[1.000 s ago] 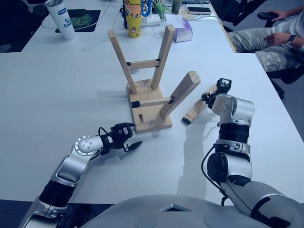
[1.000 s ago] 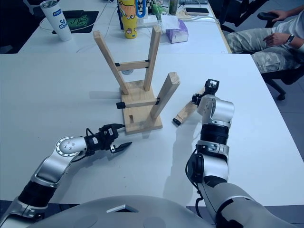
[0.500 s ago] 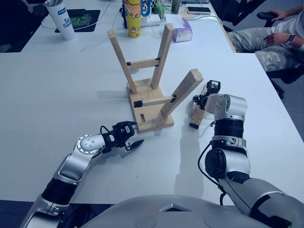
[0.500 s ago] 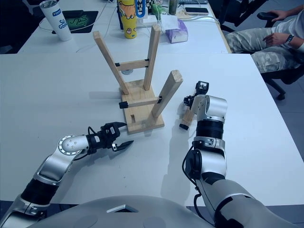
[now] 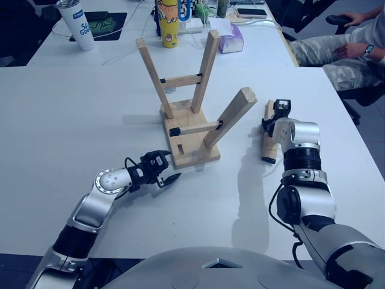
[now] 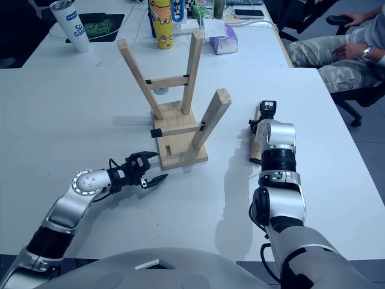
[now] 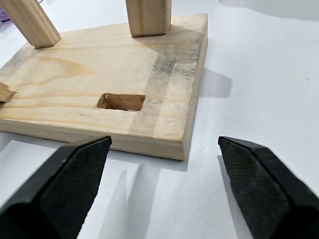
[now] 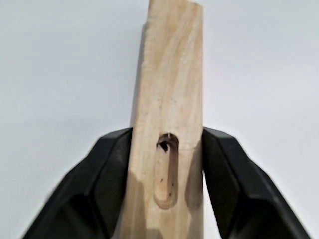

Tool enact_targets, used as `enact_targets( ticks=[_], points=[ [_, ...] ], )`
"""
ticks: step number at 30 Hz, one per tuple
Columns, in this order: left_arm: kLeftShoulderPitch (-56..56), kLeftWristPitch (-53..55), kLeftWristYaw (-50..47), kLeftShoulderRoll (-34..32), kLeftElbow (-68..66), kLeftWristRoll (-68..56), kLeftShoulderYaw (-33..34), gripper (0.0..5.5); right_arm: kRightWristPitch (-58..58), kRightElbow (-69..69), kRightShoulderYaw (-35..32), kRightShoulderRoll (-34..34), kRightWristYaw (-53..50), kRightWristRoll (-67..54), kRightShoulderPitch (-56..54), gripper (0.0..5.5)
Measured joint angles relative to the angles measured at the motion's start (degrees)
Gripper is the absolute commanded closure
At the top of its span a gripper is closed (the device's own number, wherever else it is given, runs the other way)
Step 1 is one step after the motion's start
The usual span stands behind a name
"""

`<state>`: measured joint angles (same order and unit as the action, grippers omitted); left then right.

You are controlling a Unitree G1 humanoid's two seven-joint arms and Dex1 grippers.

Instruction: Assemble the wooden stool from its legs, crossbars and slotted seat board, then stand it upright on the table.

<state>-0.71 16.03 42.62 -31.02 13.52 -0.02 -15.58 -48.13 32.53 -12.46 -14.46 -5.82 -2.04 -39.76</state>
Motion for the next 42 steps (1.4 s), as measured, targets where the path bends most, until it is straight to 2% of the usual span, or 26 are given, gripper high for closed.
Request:
enact_targets(
  ticks=[6,10,12,17,22,26,33,42],
  points=[
    [0.36,2.10,-2.42,2.97,2.46,-6.69,6.16,1.52,17.79,2.84,1.64,-4.87,4.58,1.47,-5.40,3.41],
    [-0.46,7.06,-3.45,5.55,7.76,-20.05,16.53,1.52,31.34,-1.12,-0.73,-6.76,13.45,-3.95,-9.58,3.41],
    [-0.30,10.38,-3.61,6.08,9.73,-27.17,20.71,1.52,33.58,-5.37,-0.54,-6.91,19.44,-7.15,-11.15,3.41],
    [6.41,18.22,-7.71,7.05,14.17,-47.28,29.79,1.52,25.75,-23.07,1.97,-5.93,37.57,-23.63,-12.34,3.41],
    [12.93,21.59,-14.62,9.38,18.39,-61.89,30.92,1.52,12.87,-37.32,4.20,-6.37,49.16,-40.14,-12.14,3.41],
    [17.57,22.03,-19.14,10.43,19.92,-70.89,30.36,1.52,8.02,-38.68,6.80,-7.60,55.08,-43.87,-11.46,3.41],
    [22.50,20.70,-24.98,10.39,19.91,-82.22,30.67,1.52,1.99,-38.66,7.00,-10.26,62.22,-49.87,-10.75,3.41],
    [23.12,19.39,-28.23,10.44,20.69,-86.82,27.90,1.52,-0.03,-42.15,9.35,-12.41,67.61,-52.17,-7.59,3.41]
  ],
)
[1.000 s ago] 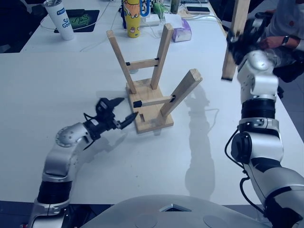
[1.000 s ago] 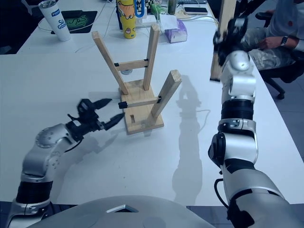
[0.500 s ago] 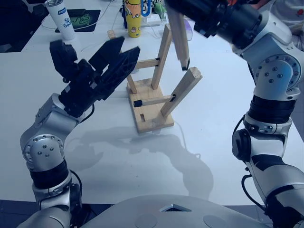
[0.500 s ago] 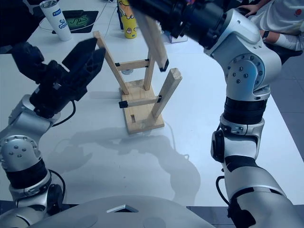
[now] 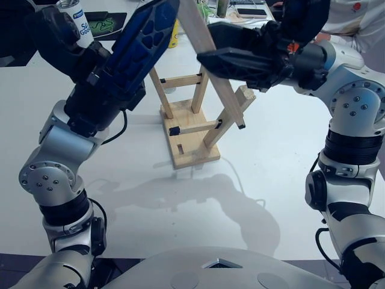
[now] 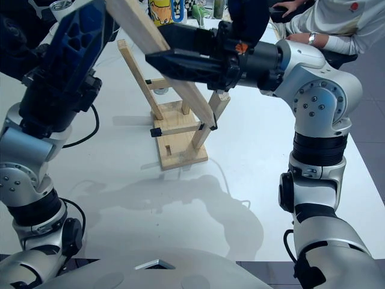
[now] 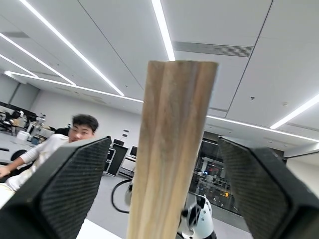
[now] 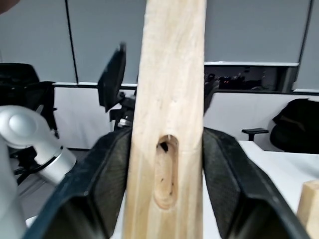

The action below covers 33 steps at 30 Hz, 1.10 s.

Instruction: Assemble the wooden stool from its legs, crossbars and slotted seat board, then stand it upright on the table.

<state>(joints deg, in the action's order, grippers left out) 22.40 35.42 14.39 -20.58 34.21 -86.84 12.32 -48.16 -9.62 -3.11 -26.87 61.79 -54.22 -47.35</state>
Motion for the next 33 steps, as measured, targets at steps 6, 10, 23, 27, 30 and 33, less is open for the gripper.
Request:
enact_targets(
  ticks=[6,10,23,27,30,33],
  points=[
    [0.78,-1.20,-0.59,0.04,0.37,-0.78,-1.60,1.69,0.61,-1.24,1.89,-0.24,1.05,1.56,1.23,3.41],
    [0.82,-1.76,-0.59,-0.02,0.37,-0.78,-1.88,2.16,0.08,-1.42,1.76,-0.23,0.89,0.38,1.24,3.41],
    [0.81,-2.31,-0.43,-0.49,0.33,-0.64,-2.09,3.26,-2.28,-0.76,1.35,-0.22,0.06,-1.97,1.21,3.05],
    [0.74,-2.38,-0.58,-0.48,0.11,-0.58,-2.09,3.36,-2.31,-0.53,1.31,-0.26,0.05,-1.94,1.21,2.62],
    [0.72,-2.39,-0.63,-0.48,-0.21,-0.20,-2.08,3.44,-2.30,-0.42,1.28,-0.33,-0.27,-1.86,1.20,2.22],
    [0.72,-3.40,-1.18,-0.32,-1.02,0.64,-1.70,3.47,-1.98,0.05,1.28,-0.66,-0.65,-0.74,1.20,2.22]
  ],
)
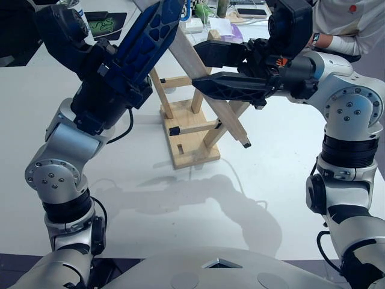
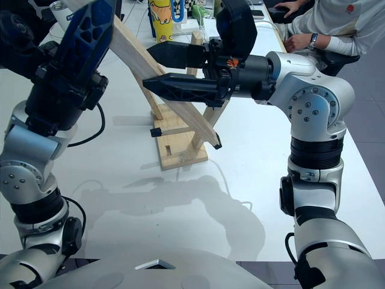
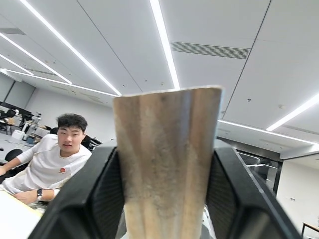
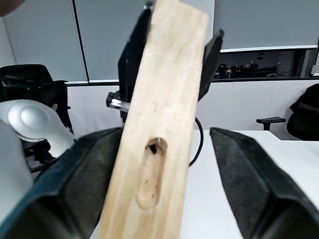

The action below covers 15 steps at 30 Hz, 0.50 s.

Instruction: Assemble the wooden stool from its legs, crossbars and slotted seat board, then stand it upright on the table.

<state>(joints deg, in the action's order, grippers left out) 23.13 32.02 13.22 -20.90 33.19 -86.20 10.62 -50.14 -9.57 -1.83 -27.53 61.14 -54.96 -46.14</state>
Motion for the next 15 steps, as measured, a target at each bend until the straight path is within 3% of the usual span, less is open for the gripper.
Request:
enact_targets(
  ticks=[6,15],
  points=[
    [-0.17,-3.15,-1.50,-0.86,-3.23,2.62,5.74,3.47,0.81,4.04,-3.96,-2.01,-2.06,0.60,-1.40,2.22],
    [-8.37,-3.15,2.79,-9.93,-4.01,8.41,15.24,3.47,1.73,9.90,-8.54,-9.97,-3.30,4.57,-1.86,2.22]
  ],
)
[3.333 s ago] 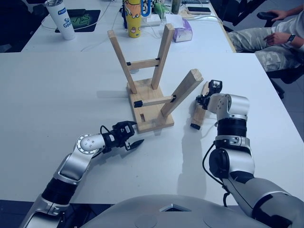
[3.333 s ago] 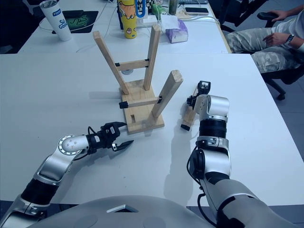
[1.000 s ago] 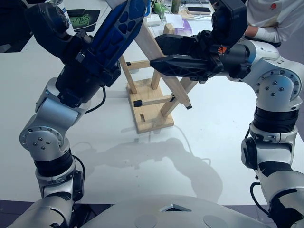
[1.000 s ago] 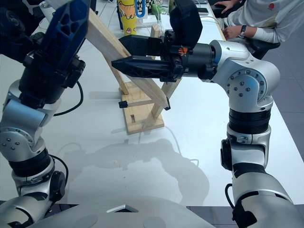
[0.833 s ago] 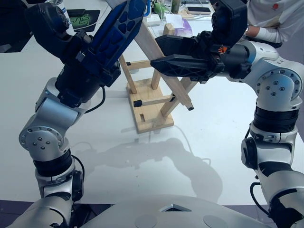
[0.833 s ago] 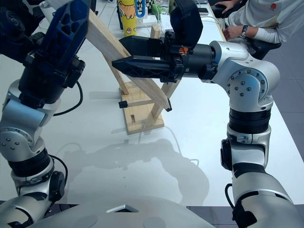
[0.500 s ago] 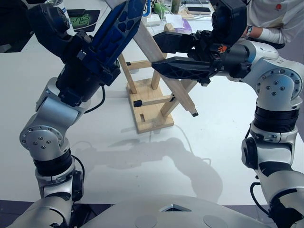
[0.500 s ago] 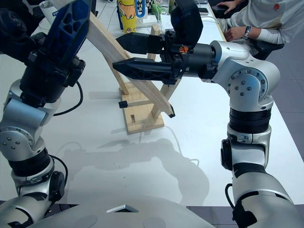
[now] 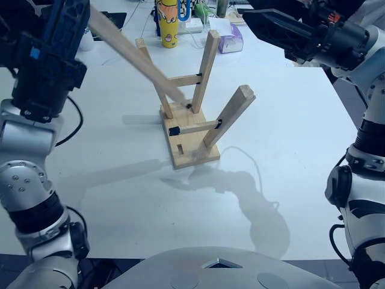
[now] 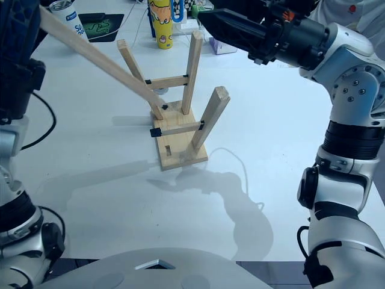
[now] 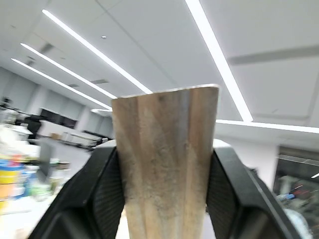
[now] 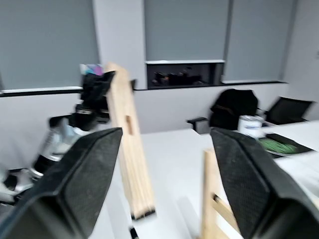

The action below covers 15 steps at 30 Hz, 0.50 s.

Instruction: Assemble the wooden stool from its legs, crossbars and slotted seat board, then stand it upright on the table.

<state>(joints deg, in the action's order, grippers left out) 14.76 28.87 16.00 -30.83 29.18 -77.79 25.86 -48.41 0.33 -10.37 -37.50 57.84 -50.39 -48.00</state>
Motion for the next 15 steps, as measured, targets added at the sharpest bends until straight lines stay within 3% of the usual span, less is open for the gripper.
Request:
enact_targets(
  ticks=[7,15],
  points=[
    [-7.94,-0.27,4.52,-1.23,0.76,7.60,0.16,3.47,0.44,0.35,3.39,-3.86,6.86,3.50,7.32,2.22],
    [-11.05,-2.45,9.36,1.66,0.08,18.97,-8.29,3.47,-0.84,-1.63,4.88,-2.88,4.37,4.06,8.33,2.22]
  ],
)
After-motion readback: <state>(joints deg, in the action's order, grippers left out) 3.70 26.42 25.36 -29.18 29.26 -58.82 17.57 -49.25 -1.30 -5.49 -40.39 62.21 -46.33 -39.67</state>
